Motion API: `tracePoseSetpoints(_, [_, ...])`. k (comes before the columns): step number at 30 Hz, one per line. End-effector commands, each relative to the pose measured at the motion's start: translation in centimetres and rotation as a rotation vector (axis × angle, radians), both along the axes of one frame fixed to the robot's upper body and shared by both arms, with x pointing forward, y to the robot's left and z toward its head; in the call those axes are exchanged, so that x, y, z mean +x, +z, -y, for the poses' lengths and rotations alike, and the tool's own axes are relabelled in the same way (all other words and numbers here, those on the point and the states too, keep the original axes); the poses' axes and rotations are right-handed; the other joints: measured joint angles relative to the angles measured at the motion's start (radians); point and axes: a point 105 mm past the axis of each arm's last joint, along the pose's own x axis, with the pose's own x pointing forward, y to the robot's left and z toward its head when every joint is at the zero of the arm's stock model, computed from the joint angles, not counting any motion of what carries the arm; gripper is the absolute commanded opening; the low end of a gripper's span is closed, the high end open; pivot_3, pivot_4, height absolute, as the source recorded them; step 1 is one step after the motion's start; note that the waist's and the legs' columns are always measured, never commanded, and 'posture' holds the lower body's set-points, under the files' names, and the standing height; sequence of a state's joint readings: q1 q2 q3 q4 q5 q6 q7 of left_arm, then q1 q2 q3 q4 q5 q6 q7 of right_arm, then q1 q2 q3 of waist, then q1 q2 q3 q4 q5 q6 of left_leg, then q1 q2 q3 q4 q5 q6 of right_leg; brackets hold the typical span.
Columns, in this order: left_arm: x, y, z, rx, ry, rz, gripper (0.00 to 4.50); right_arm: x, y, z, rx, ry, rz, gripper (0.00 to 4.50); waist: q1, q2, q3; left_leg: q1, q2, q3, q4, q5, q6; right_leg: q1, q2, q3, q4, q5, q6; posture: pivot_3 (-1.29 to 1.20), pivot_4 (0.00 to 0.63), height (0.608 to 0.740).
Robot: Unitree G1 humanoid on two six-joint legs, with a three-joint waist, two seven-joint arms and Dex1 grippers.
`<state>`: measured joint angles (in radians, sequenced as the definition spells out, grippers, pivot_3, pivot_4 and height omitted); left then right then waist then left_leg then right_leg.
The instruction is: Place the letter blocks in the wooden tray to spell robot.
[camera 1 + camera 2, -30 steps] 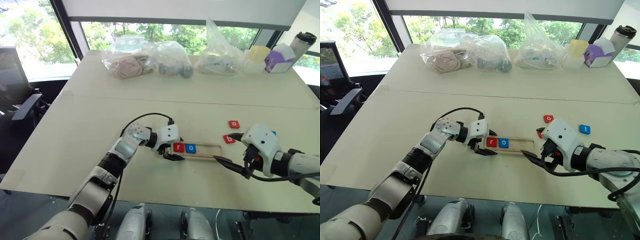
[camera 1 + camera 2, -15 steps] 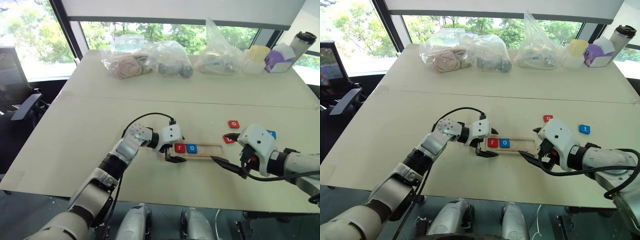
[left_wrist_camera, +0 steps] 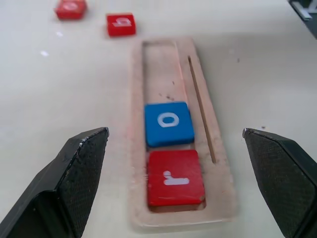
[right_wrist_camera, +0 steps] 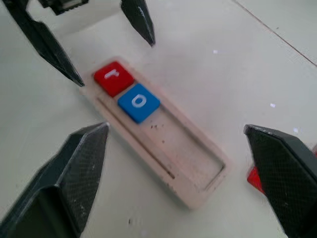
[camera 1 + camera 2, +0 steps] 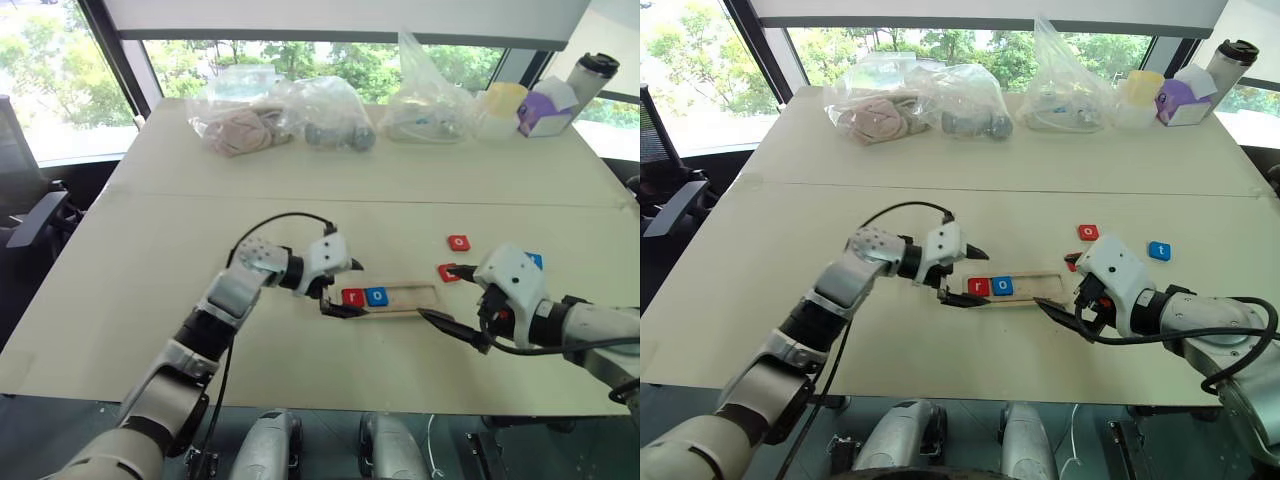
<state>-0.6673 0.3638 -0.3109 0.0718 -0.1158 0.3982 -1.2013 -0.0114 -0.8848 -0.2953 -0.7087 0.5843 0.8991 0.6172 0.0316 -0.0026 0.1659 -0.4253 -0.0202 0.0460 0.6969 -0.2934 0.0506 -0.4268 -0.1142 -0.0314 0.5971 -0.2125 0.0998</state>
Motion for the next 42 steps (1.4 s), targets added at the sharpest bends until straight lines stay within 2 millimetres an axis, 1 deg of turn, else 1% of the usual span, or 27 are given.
tracePoseSetpoints(1, [-1.1,3.1,-1.9,-0.068,-0.008,0.013,4.48,1.4,1.1,1.1,0.036,-0.096,0.037,4.5,0.001,0.0,0.0,0.0,0.0,0.0,0.0,0.0,0.0,0.0,0.0,0.0,0.0,0.0,0.0,0.0,0.15,0.74])
tracePoseSetpoints(3, [-1.6,3.8,-3.3,-0.073,-0.004,0.008,4.48,2.7,1.1,2.1,0.053,-0.195,0.035,4.5,0.001,0.001,0.0,0.0,0.001,-0.001,0.0,0.0,-0.001,0.0,0.001,0.0,0.001,0.0,0.0,0.0,0.15,0.74])
tracePoseSetpoints(4, [-1.8,4.1,-3.6,-0.077,-0.001,0.007,4.48,3.0,1.1,2.4,0.058,-0.223,0.033,4.5,0.002,0.001,0.0,0.0,0.001,-0.001,0.0,0.001,-0.001,0.0,0.001,0.0,0.001,0.0,0.0,0.0,0.15,0.74])
tracePoseSetpoints(8, [-2.1,5.4,-6.3,-0.141,0.063,-0.021,4.48,5.0,0.5,3.1,0.111,-0.375,0.005,4.5,0.003,0.001,0.0,0.0,0.0,0.0,0.0,0.001,-0.001,0.0,0.0,0.0,0.0,0.0,-0.001,0.0,0.15,0.74])
tracePoseSetpoints(9, [-2.1,5.5,-6.5,-0.15,0.077,-0.026,4.48,5.3,0.3,3.2,0.124,-0.403,-0.004,4.5,0.003,0.001,0.0,0.0,0.0,0.0,0.0,0.001,-0.001,0.0,0.0,0.0,0.0,0.0,-0.001,0.0,0.15,0.74])
tracePoseSetpoints(11, [-1.9,4.9,-7.8,-0.139,0.137,-0.03,4.48,6.5,-0.6,3.8,0.124,-0.531,-0.016,4.5,0.002,0.001,0.001,0.0,0.0,0.0,0.0,0.001,-0.002,-0.001,0.0,0.0,0.001,0.0,-0.001,0.0,0.15,0.74])
tracePoseSetpoints(13, [-2.0,4.5,-8.4,-0.129,0.167,-0.031,4.48,7.1,-1.5,4.1,0.11,-0.611,-0.037,4.5,0.001,0.002,0.0,0.0,0.0,0.0,0.0,0.001,-0.002,-0.001,0.001,0.0,0.001,0.0,-0.001,0.0,0.15,0.74])
tracePoseSetpoints(19, [-2.8,3.7,-8.8,-0.122,0.198,-0.031,4.48,7.3,-3.4,4.4,0.116,-0.716,-0.11,4.5,0.003,0.002,0.001,-0.001,-0.001,0.001,-0.001,0.002,-0.003,-0.001,0.002,0.0,0.001,0.0,-0.001,0.0,0.15,0.74])
tracePoseSetpoints(25, [-2.9,3.6,-8.8,-0.125,0.217,-0.022,4.48,7.0,-4.5,4.0,0.091,-0.715,-0.144,4.5,-0.003,0.003,0.001,0.0,-0.001,0.001,-0.001,0.002,-0.002,-0.001,0.003,0.0,0.002,0.0,0.0,0.0,0.15,0.74])
tracePoseSetpoints(30, [-2.9,3.5,-8.7,-0.126,0.223,-0.017,4.48,6.7,-5.6,4.0,0.059,-0.726,-0.175,4.5,-0.021,0.003,0.001,0.0,-0.001,0.001,-0.001,0.002,-0.002,-0.001,0.004,0.0,0.003,0.002,0.002,0.0,0.15,0.74])
tracePoseSetpoints(36, [-2.8,3.4,-8.7,-0.126,0.231,-0.008,4.48,7.0,-6.4,3.6,0.062,-0.728,-0.194,4.5,-0.025,0.002,0.001,0.0,0.0,0.001,-0.001,0.002,-0.002,-0.001,0.006,0.0,0.003,0.002,0.003,0.0,0.15,0.74])
tracePoseSetpoints(41, [-2.7,3.5,-8.6,-0.131,0.241,0.001,4.48,7.8,-6.3,3.3,0.064,-0.72,-0.181,4.5,-0.029,0.002,0.001,0.002,0.0,0.001,0.0,0.003,-0.004,0.0,0.006,0.001,0.004,0.002,0.003,0.0,0.15,0.74])
tracePoseSetpoints(42, [-2.7,3.5,-8.6,-0.133,0.243,0.002,4.5,7.9,-6.3,3.2,0.066,-0.719,-0.181,3.96,-0.03,0.002,0.001,0.002,0.0,0.001,0.0,0.003,-0.004,0.0,0.006,0.001,0.004,0.002,0.003,0.0,0.15,0.74])
